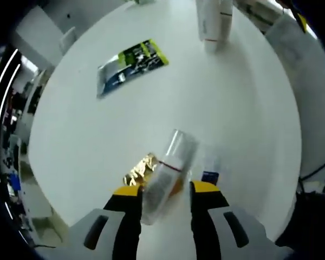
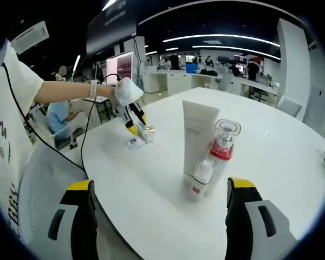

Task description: Arrange the skincare products in the storage area until every visible bottle or jar stands upright without overlapping.

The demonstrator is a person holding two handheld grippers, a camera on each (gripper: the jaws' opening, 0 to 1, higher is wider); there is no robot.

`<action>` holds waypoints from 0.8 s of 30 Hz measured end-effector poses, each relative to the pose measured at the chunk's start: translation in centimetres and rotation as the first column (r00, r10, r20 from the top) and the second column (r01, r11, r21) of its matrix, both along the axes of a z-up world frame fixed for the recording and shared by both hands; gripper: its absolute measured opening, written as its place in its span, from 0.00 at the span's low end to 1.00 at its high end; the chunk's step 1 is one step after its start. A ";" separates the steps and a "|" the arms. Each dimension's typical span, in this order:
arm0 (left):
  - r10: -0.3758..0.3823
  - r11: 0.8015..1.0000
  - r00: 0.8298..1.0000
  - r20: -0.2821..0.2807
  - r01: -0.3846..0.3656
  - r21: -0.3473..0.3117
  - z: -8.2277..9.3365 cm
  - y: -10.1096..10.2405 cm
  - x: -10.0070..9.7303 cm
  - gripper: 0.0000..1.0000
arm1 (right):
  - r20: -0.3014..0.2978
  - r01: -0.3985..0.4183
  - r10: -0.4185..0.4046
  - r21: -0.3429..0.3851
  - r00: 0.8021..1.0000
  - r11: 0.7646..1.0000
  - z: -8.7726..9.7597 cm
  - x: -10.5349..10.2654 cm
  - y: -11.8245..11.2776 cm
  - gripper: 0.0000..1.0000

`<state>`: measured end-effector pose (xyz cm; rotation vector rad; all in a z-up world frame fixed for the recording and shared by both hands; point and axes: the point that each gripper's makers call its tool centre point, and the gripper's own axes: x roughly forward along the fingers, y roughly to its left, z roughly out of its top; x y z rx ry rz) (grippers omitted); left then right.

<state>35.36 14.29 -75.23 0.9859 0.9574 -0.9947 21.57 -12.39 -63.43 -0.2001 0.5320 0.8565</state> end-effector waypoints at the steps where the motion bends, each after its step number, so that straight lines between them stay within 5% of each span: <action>1: -0.005 1.000 1.000 -0.005 0.005 0.008 0.0 0.0 -0.2 0.29 | 0.000 0.000 0.000 0.000 1.000 1.000 0.0 0.0 0.0 1.00; 24: -0.046 0.997 0.997 -0.058 0.049 0.059 -1.3 -0.1 0.3 0.21 | -0.025 0.003 -0.003 -0.007 1.000 1.000 -0.6 0.0 -0.2 1.00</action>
